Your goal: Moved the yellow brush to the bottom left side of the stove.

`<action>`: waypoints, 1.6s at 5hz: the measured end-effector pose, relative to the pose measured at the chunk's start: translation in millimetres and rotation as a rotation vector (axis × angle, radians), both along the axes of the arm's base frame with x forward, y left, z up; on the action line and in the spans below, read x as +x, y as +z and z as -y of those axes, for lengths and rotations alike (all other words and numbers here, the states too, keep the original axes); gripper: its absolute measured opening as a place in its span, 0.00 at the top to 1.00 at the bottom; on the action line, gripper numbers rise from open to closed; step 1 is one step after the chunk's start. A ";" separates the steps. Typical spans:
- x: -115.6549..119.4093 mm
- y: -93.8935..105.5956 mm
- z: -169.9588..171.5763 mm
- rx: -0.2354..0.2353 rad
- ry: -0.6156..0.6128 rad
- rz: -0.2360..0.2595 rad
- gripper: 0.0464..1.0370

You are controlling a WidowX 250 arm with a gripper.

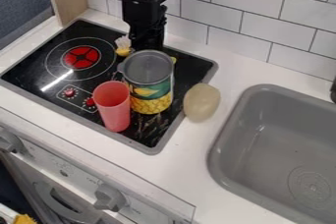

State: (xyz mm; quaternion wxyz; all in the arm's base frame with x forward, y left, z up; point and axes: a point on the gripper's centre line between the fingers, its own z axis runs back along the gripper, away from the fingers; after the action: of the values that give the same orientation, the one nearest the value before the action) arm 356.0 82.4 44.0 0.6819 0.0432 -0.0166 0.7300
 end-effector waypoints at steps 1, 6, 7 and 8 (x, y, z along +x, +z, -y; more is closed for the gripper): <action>-9.1 8.7 -18.3 -0.043 -0.015 -0.026 0.68; -94.9 50.5 -124.9 0.103 -0.134 0.061 0.68; -103.8 36.0 -128.0 0.103 -0.167 0.051 0.68; -108.1 24.0 -132.7 0.133 -0.196 0.011 0.68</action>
State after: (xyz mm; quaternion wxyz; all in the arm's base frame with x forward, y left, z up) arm 247.9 215.1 68.0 0.7453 0.0825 -0.0732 0.6575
